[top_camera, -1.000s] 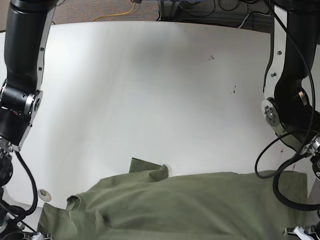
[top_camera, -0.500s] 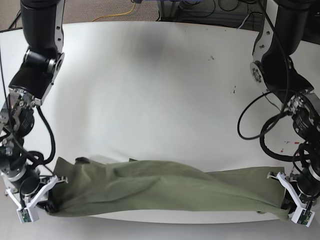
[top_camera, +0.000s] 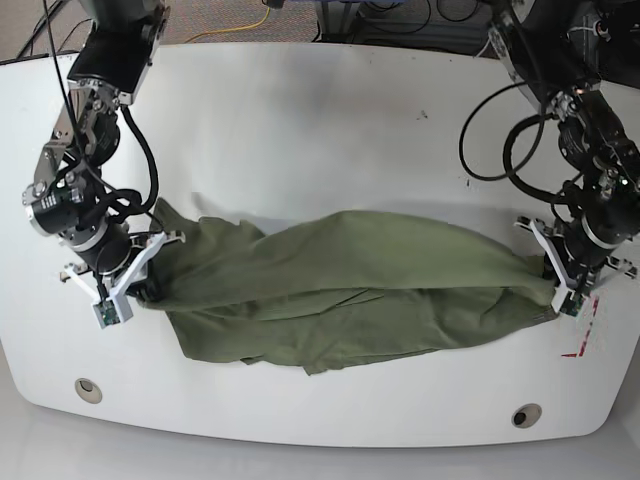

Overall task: Layout the t-shirt on the table in an organized manner, then fold the t-shirt properly
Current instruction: 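Lay the shirt flat by dragging both grippers back across the table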

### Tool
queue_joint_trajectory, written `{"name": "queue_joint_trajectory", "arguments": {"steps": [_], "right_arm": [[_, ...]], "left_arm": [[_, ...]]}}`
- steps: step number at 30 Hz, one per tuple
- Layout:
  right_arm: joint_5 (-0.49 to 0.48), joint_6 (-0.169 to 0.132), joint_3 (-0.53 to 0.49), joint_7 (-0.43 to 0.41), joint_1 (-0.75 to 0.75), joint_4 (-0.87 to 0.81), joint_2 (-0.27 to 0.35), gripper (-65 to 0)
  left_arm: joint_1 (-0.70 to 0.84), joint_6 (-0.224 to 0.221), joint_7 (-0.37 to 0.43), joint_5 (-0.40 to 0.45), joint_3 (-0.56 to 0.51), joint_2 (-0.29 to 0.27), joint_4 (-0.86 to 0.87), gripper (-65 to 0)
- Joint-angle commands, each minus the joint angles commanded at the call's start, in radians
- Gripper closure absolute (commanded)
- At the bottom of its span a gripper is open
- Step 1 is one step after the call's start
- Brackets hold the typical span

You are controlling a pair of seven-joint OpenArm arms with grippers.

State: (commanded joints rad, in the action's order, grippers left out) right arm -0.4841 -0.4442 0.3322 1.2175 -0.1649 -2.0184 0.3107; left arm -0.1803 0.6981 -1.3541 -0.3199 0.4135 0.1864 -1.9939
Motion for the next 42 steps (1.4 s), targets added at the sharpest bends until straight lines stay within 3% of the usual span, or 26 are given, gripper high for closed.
{"name": "queue_joint_trajectory", "arguments": {"steps": [7,16,26,33,35,39,40,42], "right_arm": [[-0.138,0.005,0.112,0.026,0.184,-0.002,0.005,0.0],[-0.218,0.008,0.124,0.026,0.402,-0.018,0.002,0.0],[-0.23,0.009,0.18,0.026,0.54,-0.02,0.002,0.0],[-0.229,0.009,0.18,0.028,0.571,-0.018,0.006,-1.0],[-0.229,0.009,0.18,0.028,0.572,-0.017,0.003,-6.3],[-0.229,0.011,0.18,0.028,0.588,-0.017,0.0,-27.6],[-0.229,0.011,0.18,0.028,0.589,-0.017,0.0,-30.1],[-0.23,0.011,0.18,0.028,0.597,-0.017,0.0,-41.4]], "left_arm": [[0.176,0.0,0.0,-0.084,0.098,0.035,-0.006,0.0],[0.376,0.0,0.0,-0.187,0.186,0.098,-0.006,0.0],[0.588,0.0,0.0,-0.307,0.301,0.167,-0.005,0.0],[0.647,0.0,0.0,-0.31,0.308,0.193,-0.002,-0.4],[0.657,0.0,0.0,-0.31,0.308,0.193,-0.002,-0.4],[0.667,0.0,0.0,-0.31,0.307,0.193,-0.002,-2.2],[0.671,0.0,0.0,-0.31,0.307,0.195,-0.002,-3.3],[0.695,0.0,0.0,-0.311,0.307,0.219,-0.002,-12.6]]}}
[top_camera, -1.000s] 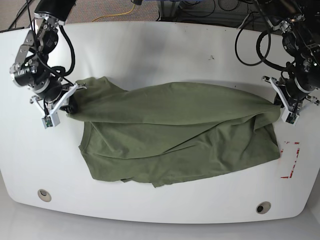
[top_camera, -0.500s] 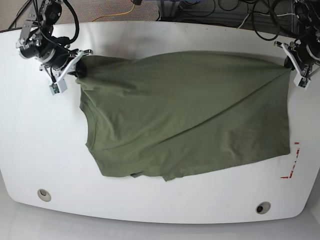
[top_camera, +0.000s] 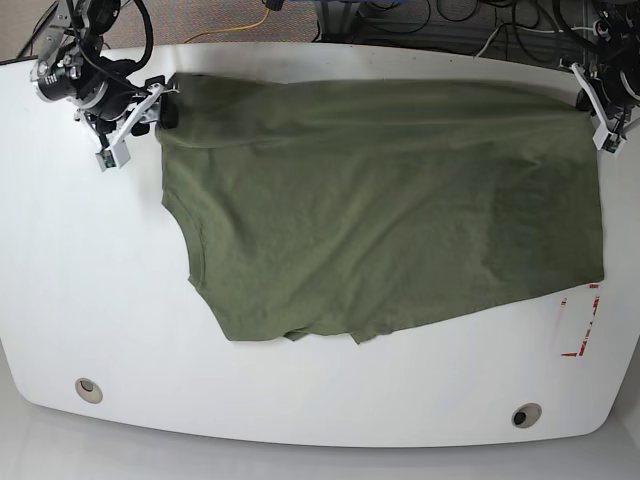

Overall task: Layout the t-shirt on the table in an organized manner, then fold the t-shirt properly
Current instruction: 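Lay the shirt flat by dragging both grippers back across the table, then release the shirt and move both grippers onto its surface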

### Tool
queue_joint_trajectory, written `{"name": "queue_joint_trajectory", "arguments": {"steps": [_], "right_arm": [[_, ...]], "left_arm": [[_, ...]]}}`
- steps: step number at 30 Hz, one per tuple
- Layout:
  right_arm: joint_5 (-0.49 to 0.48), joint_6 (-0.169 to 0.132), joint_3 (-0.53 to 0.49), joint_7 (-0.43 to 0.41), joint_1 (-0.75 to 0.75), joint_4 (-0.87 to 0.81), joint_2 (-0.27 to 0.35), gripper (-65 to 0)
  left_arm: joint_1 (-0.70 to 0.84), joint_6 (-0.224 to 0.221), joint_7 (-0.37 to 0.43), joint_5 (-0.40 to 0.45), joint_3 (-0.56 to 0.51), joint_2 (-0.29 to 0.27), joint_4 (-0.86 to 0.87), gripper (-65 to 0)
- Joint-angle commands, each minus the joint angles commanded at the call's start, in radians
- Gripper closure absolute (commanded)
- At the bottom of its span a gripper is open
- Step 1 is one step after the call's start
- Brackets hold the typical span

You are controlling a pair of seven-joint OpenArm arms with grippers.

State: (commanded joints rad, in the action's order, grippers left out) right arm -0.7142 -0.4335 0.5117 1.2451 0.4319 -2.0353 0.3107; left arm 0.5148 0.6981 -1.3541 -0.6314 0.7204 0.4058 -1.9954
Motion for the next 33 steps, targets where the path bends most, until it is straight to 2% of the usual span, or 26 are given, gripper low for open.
{"name": "queue_joint_trajectory", "arguments": {"steps": [1,3,6,12,16,19,22,26,31,33], "right_arm": [[0.0,0.0,0.002,0.0,0.002,0.0,0.0,-44.9],[0.0,0.0,0.003,0.0,0.002,0.0,0.002,-47.7],[0.0,0.0,0.041,0.0,-0.008,0.0,0.003,-48.2],[0.0,-0.006,0.069,0.0,-0.124,0.002,0.011,-48.2],[0.002,-0.008,0.064,0.0,-0.224,0.005,0.034,-48.5],[0.0,-0.009,0.054,-0.002,-0.321,0.04,0.026,-48.4],[0.008,-0.009,-0.003,-0.005,-0.416,0.103,0.009,-48.2],[0.008,-0.009,-0.068,-0.015,-0.52,0.218,-0.043,-48.2],[0.008,-0.009,-0.126,-0.049,-0.571,0.334,-0.077,-47.7],[0.008,-0.009,-0.158,-0.078,-0.582,0.376,-0.094,-42.8]], "left_arm": [[0.009,0.0,0.0,0.0,0.0,0.009,0.002,-18.2],[0.02,0.0,0.0,0.0,0.002,0.017,0.002,-26.7],[0.029,0.0,0.0,0.002,0.009,0.025,0.002,-36.3],[0.031,0.0,0.0,-0.002,0.04,0.08,0.003,-36.8],[0.015,0.0,0.0,-0.002,0.064,0.149,0.003,-36.8],[-0.107,0.0,0.0,0.002,0.101,0.167,0.005,-36.8],[-0.221,0.0,0.0,0.017,0.068,0.167,0.008,-36.8],[-0.384,0.0,0.003,0.124,-0.068,0.137,0.023,-36.7],[-0.499,0.0,0.011,0.313,-0.189,0.025,0.034,-36.7],[-0.519,0.0,0.051,0.41,-0.238,-0.031,0.035,-36.7]]}}
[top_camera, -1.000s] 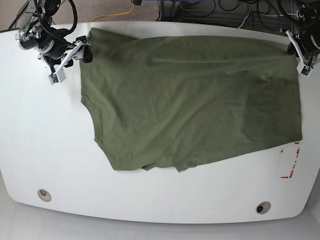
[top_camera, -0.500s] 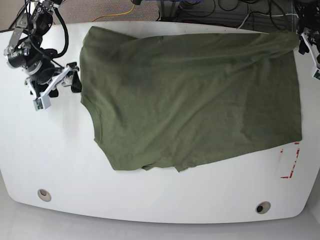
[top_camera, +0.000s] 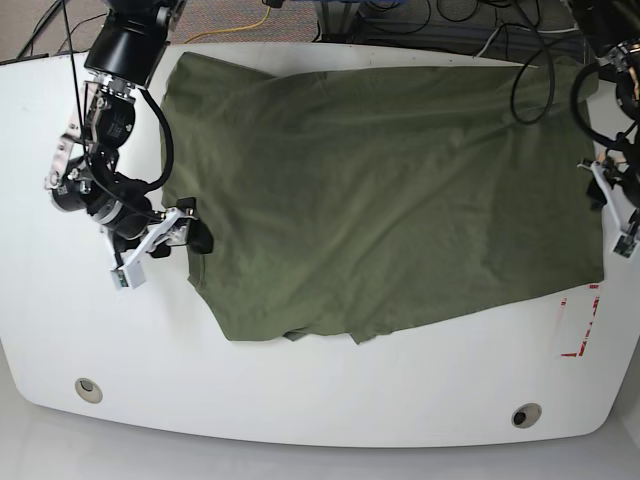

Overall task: Layout the t-shirt on the table in an organized manner, then fold the t-shirt properly
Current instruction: 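Release the shirt and move both grippers onto its surface, then grasp the shirt edges and pull them outward to smooth it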

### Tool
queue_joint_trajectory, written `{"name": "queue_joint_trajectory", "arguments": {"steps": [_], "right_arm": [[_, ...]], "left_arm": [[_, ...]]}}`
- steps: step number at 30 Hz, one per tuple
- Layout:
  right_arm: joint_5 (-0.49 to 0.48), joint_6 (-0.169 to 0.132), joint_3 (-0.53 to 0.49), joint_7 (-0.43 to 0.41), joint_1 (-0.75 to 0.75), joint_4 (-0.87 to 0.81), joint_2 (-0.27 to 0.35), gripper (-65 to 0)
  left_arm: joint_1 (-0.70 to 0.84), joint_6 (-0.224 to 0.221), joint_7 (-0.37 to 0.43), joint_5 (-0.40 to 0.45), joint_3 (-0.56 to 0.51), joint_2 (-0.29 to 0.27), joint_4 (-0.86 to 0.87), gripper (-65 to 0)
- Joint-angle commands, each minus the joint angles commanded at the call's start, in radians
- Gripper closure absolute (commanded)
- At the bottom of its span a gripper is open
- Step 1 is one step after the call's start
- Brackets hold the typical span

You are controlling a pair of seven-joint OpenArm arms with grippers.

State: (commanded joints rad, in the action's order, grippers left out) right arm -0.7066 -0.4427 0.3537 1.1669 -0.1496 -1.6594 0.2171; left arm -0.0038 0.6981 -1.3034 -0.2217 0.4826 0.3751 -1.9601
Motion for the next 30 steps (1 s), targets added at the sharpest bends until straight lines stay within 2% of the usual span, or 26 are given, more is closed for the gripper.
{"name": "queue_joint_trajectory", "arguments": {"steps": [3,4,5,6,8,11,13,18,26,30], "right_arm": [[0.0,0.0,-0.029,-0.032,0.006,0.034,-0.026,-29.0],[0.0,0.0,-0.034,-0.032,0.008,0.046,-0.034,-21.6],[0.0,0.0,-0.038,-0.032,0.009,0.055,-0.038,-17.0],[0.0,0.0,-0.038,-0.032,0.014,0.066,-0.041,-13.2],[0.0,0.0,-0.04,-0.044,0.028,0.101,-0.044,-3.2],[0.0,0.0,-0.057,-0.068,0.032,0.133,-0.043,-2.9],[0.0,0.0,-0.072,-0.081,0.046,0.144,-0.04,-2.9],[0.011,0.005,-0.114,-0.107,0.069,0.149,-0.04,-2.9],[0.203,-0.002,-0.143,-0.173,0.077,0.161,-0.046,-2.9],[0.226,-0.002,-0.143,-0.238,0.066,0.276,-0.04,-2.9]], "left_arm": [[0.014,0.0,0.086,0.114,-0.066,-0.055,0.012,-36.4],[0.023,0.0,0.115,0.16,-0.089,-0.071,0.023,-34.4],[0.031,0.0,0.132,0.186,-0.097,-0.081,0.032,-31.8],[0.037,0.0,0.147,0.206,-0.103,-0.092,0.041,-29.0],[0.051,0.0,0.204,0.272,-0.109,-0.132,0.094,-15.1],[0.057,0.0,0.239,0.313,-0.107,-0.157,0.167,-4.3],[0.054,0.0,0.249,0.327,-0.107,-0.16,0.221,-1.2],[0.055,0.0,0.302,0.327,-0.109,-0.158,0.308,-1.1],[-0.002,0.0,0.319,0.328,-0.147,-0.152,0.468,-1.1],[-0.041,0.0,0.379,0.33,-0.198,-0.129,0.58,-1.1]]}}
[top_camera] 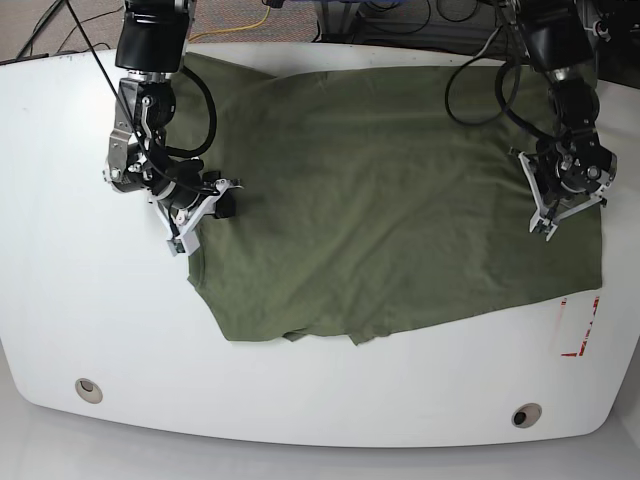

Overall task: Layout the t-shirt on the table in an organized manner, then fold the t-shirt properly
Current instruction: 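Grasp the shirt edges and pull them outward to smooth it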

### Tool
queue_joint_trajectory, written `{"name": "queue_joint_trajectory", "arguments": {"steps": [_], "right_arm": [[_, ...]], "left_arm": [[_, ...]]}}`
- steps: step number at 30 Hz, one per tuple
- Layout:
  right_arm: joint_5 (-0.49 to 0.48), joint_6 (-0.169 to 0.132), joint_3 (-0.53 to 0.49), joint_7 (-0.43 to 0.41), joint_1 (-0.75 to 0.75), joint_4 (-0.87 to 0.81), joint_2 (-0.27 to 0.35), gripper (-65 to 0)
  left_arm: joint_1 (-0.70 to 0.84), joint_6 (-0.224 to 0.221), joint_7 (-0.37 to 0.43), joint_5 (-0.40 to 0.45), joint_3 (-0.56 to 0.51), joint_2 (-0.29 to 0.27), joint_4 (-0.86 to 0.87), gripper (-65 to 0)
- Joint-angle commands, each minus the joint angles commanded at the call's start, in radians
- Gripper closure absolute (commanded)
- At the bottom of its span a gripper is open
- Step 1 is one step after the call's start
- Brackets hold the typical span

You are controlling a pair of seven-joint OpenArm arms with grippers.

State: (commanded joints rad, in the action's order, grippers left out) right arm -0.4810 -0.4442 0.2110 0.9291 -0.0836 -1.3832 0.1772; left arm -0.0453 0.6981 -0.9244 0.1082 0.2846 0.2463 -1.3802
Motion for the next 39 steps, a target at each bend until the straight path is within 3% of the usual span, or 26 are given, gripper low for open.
{"name": "queue_joint_trajectory", "arguments": {"steps": [7,8,11,13,22,24,28,33,36,39], "right_arm": [[0.0,-0.002,-0.003,-0.143,-0.075,0.226,0.069,-2.9],[0.002,-0.012,-0.003,-0.158,-0.087,0.253,0.08,-2.9],[0.002,-0.049,-0.003,-0.186,-0.14,0.336,0.114,-2.9],[0.002,-0.057,-0.003,-0.199,-0.167,0.385,0.127,-2.9],[0.002,-0.061,-0.005,-0.265,-0.258,0.494,0.19,-5.9],[-0.003,-0.061,-0.005,-0.265,-0.264,0.488,0.19,-9.0],[-0.008,-0.06,0.003,-0.25,-0.281,0.408,0.187,-22.7],[-0.009,-0.061,0.043,-0.12,-0.265,0.226,0.18,-43.4],[-0.026,-0.061,0.109,-0.032,-0.218,0.08,0.157,-49.0],[-0.038,-0.055,0.207,0.058,-0.132,-0.091,0.141,-49.1]], "left_arm": [[-0.112,0.0,0.029,0.0,-0.064,0.002,0.152,-1.1],[-0.129,0.0,0.04,0.0,-0.071,0.002,0.17,-1.1],[-0.173,0.0,0.107,0.0,-0.103,0.002,0.233,-1.1],[-0.206,0.0,0.135,0.0,-0.121,0.0,0.287,-1.1],[-0.324,0.0,0.193,0.0,-0.132,-0.017,0.419,-1.1],[-0.334,0.0,0.199,0.0,-0.132,-0.017,0.417,-1.1],[-0.348,0.0,0.195,-0.003,-0.132,-0.018,0.37,-1.1],[-0.347,0.0,0.147,-0.005,-0.132,-0.018,0.27,-1.2],[-0.345,0.0,0.069,-0.005,-0.132,-0.018,0.195,-1.5],[-0.319,0.0,0.008,-0.006,-0.13,-0.017,0.091,-8.2]]}}
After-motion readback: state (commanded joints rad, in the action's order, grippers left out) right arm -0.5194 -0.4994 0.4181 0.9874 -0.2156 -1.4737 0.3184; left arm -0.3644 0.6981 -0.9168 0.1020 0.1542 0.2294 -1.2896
